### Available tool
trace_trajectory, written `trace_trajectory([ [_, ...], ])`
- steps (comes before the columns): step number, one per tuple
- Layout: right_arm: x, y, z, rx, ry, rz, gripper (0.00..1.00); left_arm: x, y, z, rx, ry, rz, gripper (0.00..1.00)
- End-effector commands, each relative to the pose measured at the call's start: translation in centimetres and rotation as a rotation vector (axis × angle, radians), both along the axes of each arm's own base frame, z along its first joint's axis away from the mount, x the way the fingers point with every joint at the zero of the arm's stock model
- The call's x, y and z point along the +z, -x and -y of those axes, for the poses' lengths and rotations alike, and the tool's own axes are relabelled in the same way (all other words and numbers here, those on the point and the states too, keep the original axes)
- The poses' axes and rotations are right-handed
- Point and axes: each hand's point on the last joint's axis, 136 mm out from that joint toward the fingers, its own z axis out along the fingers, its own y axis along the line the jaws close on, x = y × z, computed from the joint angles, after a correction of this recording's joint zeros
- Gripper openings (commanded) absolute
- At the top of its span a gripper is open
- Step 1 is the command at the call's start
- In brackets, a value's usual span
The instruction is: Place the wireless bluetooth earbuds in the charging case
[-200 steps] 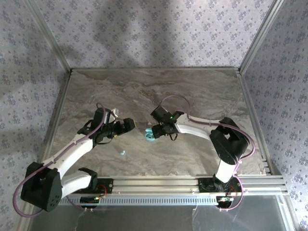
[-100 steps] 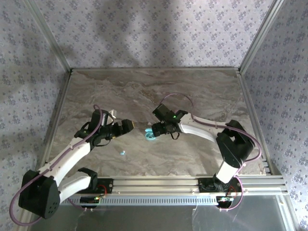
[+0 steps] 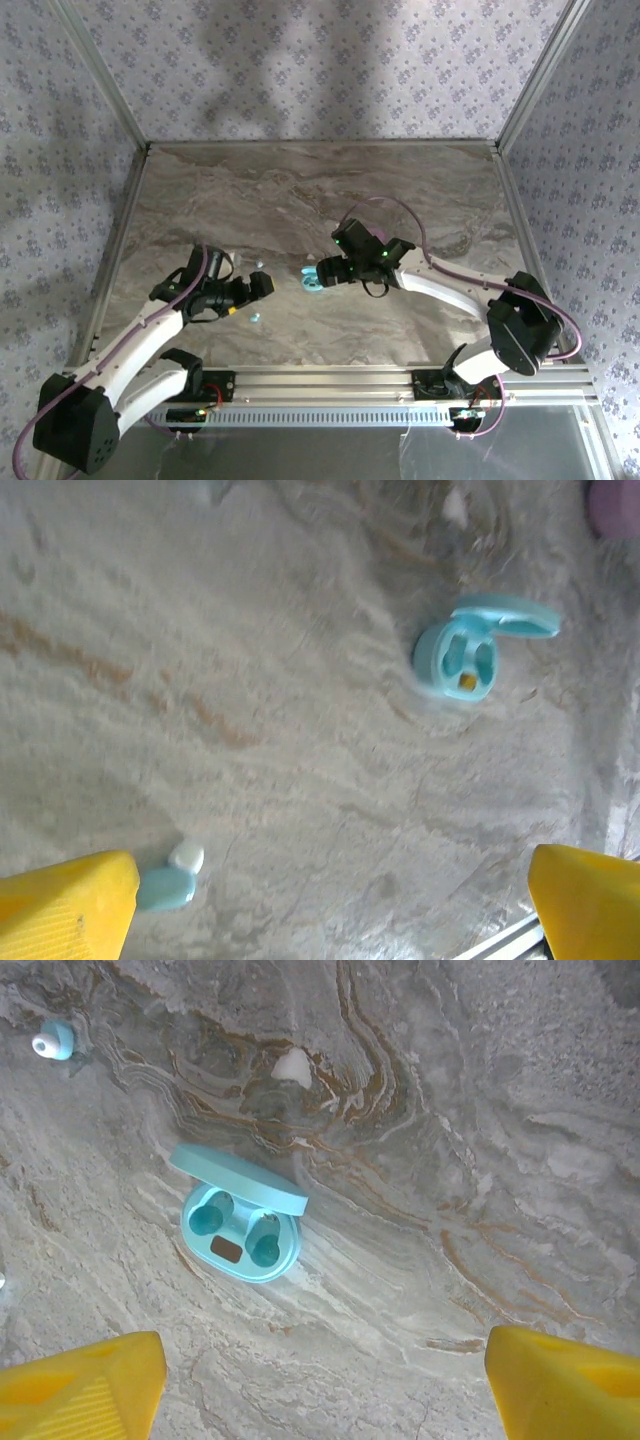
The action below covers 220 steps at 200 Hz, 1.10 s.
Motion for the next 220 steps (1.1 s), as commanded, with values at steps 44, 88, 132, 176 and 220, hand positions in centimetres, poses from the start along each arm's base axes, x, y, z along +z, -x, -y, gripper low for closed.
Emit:
trace_trajectory([
  [44, 0.4, 0.6, -0.6, -0.003, -0.044, -0.011, 0.79, -2.7, 3.6, 0.6, 0.003, 0.067, -0.158, 1.00],
  [88, 0.4, 0.7, -0.6, -0.001, -0.041, -0.012, 0.78, -3.3, 3.8, 1.0, -0.003, 0.086, -0.176, 1.00],
  [132, 0.3, 0.8, -0.5, -0.001, -0.041, -0.014, 0.78, -3.5, 3.1, 1.3, 0.000, 0.090, -0.163, 1.00],
  [176, 0.3, 0.7, -0.4, -0.003, -0.038, -0.013, 0.78, -3.8, 2.4, 1.6, -0.007, 0.086, -0.162, 1.00],
  [220, 0.3, 0.7, -0.4, -0.004, -0.041, -0.014, 0.78, -3.6, 1.6, 1.9, -0.014, 0.086, -0.146, 1.00],
])
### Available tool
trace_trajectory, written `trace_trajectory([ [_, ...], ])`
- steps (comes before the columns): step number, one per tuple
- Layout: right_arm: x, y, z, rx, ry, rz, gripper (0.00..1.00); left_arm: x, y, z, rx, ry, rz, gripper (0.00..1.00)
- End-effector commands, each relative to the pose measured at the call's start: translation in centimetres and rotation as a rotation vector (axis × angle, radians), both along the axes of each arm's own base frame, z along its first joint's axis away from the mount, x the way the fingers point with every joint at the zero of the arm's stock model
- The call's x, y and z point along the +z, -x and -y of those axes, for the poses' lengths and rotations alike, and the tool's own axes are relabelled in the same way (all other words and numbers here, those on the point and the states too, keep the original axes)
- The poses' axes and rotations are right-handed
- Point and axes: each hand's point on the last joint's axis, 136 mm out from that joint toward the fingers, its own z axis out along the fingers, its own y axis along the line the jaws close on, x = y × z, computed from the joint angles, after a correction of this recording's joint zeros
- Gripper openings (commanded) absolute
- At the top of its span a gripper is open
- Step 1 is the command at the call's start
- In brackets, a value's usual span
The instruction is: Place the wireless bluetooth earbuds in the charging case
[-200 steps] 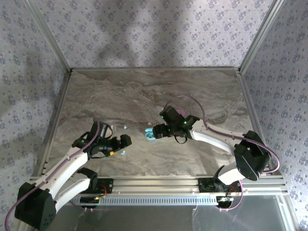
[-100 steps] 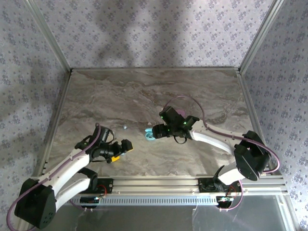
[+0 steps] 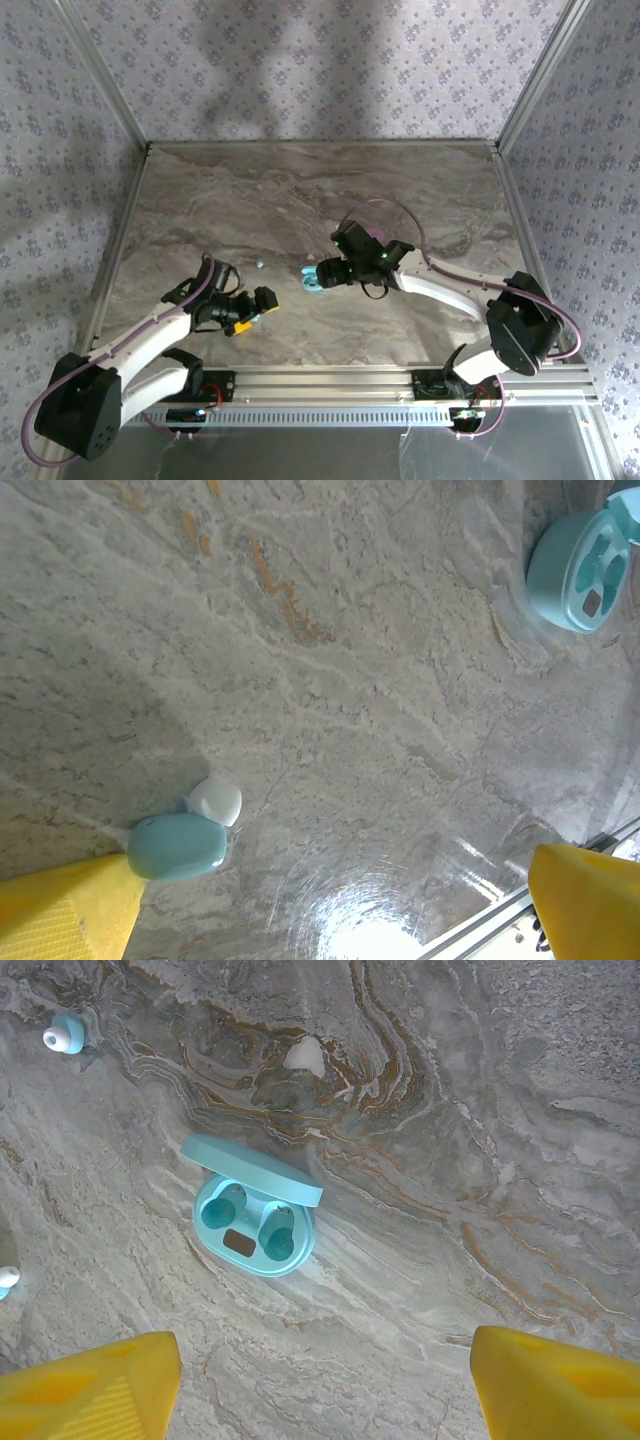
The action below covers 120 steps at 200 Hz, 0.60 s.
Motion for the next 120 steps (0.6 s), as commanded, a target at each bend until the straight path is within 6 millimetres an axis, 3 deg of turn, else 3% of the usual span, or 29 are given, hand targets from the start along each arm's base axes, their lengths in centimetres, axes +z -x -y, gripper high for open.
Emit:
trace_trajectory([
  [1, 0.4, 0.4, 0.1, -0.003, -0.018, -0.002, 0.78, 0.8, -1.0, 0.9, -0.020, 0.031, 0.036, 1.00],
  [120, 0.4, 0.6, 0.3, -0.006, -0.019, -0.003, 0.78, 1.4, -2.3, 1.1, -0.029, 0.021, 0.074, 1.00],
])
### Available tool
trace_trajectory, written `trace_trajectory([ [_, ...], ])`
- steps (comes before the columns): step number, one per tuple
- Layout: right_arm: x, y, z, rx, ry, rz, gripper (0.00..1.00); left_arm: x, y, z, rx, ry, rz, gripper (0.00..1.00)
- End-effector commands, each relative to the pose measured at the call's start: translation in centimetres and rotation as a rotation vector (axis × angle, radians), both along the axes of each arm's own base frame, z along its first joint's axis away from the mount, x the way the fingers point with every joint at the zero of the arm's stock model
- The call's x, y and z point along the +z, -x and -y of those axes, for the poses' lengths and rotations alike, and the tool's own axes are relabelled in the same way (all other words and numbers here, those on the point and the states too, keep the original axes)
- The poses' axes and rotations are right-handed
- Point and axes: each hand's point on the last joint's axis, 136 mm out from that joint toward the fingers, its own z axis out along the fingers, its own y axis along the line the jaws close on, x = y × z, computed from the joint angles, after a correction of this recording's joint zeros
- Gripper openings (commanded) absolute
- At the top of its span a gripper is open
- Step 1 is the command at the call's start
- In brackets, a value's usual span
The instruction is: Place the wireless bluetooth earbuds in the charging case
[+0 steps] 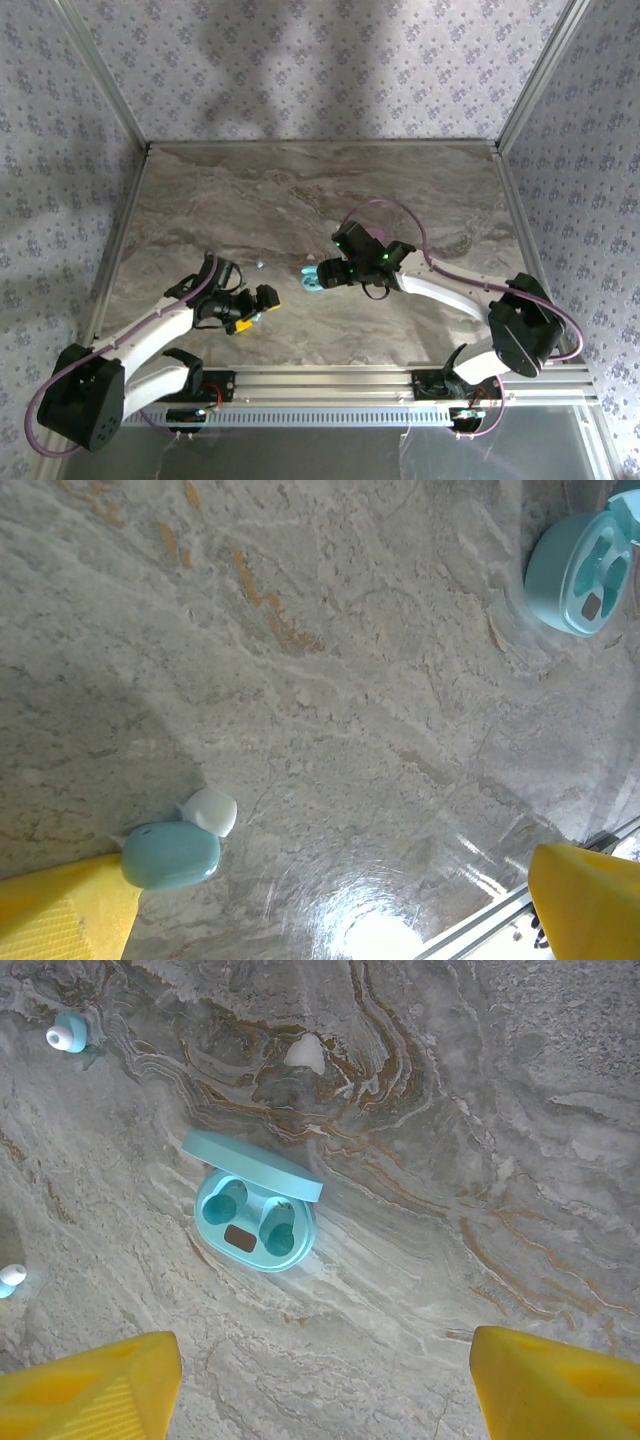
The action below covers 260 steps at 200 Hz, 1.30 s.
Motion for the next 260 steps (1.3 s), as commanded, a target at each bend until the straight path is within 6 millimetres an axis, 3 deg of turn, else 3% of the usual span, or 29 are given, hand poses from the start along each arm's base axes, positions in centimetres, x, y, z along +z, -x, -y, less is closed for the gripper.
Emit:
trace_trajectory([
  [1, 0.3, 0.4, 0.2, -0.005, -0.013, -0.002, 0.78, 1.4, -1.9, 0.8, -0.020, 0.028, 0.088, 1.00],
  [111, 0.4, 0.5, 0.2, -0.007, -0.015, -0.004, 0.78, 1.5, -2.9, 1.2, -0.026, 0.030, 0.098, 1.00],
  [167, 0.8, 0.8, 0.2, -0.018, -0.027, -0.016, 0.78, 2.0, -2.2, -0.4, 0.012, -0.011, 0.105, 1.00],
  [212, 1.6, 1.0, -0.9, -0.020, -0.077, -0.054, 0.78, 4.0, -2.4, -2.1, 0.058, -0.028, 0.144, 1.00],
  [260, 2.9, 1.8, -4.1, 0.014, -0.104, -0.119, 0.73, 7.1, -3.4, -3.8, 0.106, -0.001, 0.221, 1.00],
])
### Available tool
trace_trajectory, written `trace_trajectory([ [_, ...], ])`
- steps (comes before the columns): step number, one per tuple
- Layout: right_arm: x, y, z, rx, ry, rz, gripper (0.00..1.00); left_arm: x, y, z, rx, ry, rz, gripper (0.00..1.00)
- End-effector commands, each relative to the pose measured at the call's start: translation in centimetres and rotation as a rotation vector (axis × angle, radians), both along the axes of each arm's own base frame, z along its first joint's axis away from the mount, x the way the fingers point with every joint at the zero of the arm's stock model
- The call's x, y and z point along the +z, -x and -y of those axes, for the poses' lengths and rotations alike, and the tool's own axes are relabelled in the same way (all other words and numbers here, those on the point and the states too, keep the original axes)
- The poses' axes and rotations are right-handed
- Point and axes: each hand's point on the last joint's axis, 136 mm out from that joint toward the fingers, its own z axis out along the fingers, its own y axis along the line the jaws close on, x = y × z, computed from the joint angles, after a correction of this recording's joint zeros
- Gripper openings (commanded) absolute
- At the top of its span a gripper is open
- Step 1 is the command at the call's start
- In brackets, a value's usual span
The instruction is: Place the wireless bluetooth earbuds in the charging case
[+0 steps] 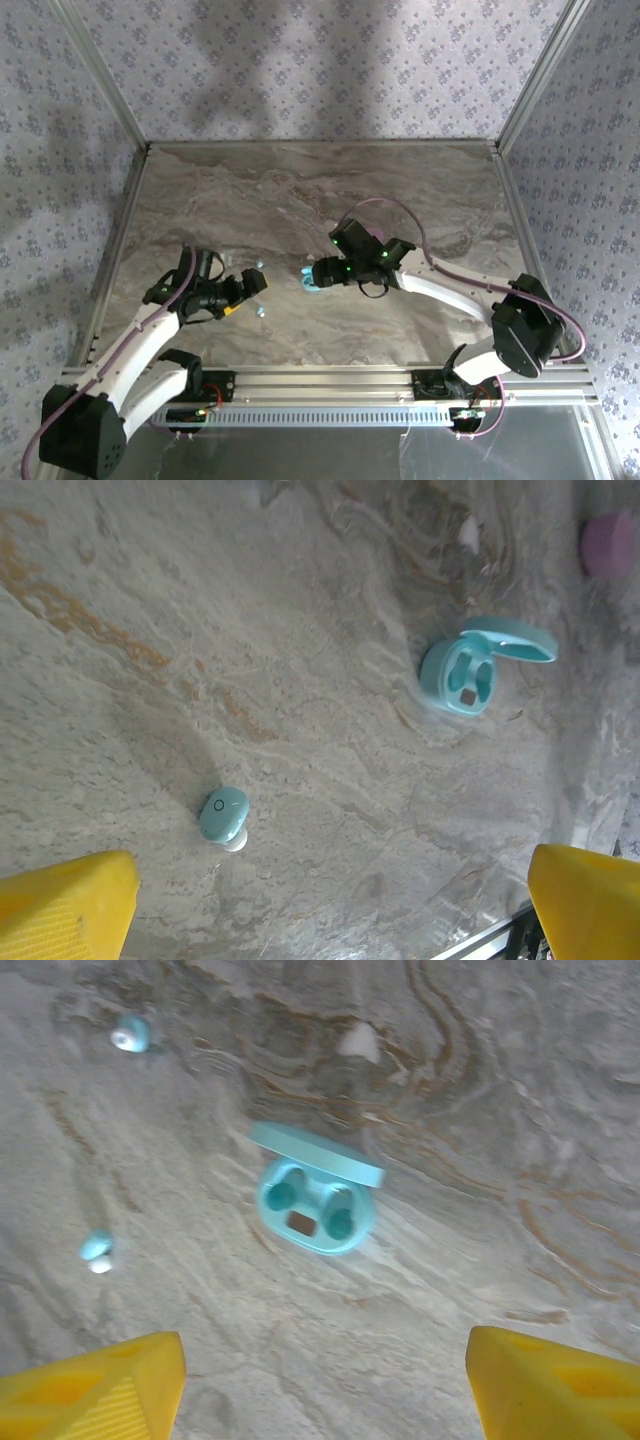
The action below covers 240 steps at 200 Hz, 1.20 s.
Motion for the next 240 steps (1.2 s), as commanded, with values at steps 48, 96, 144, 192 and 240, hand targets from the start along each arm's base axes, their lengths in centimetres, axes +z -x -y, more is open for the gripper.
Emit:
trace_trajectory([
  [48, 1.3, 2.5, -6.5, 0.074, -0.008, -0.083, 0.68, 3.3, -2.4, -3.0, 0.126, 0.094, 0.074, 1.00],
  [96, -1.1, 4.4, -10.1, 0.100, 0.026, -0.147, 0.66, 3.8, -3.3, -6.3, 0.280, 0.196, 0.087, 1.00],
  [144, -3.1, 4.8, -13.4, 0.135, 0.046, -0.187, 0.60, 4.2, -3.6, -7.3, 0.326, 0.244, 0.104, 1.00],
  [192, -5.2, 5.1, -15.6, 0.167, 0.067, -0.239, 0.59, 4.3, -3.5, -7.2, 0.322, 0.248, 0.111, 1.00],
  [240, -6.8, 5.6, -16.9, 0.193, 0.071, -0.283, 0.58, 4.4, -3.6, -7.3, 0.321, 0.246, 0.116, 1.00],
])
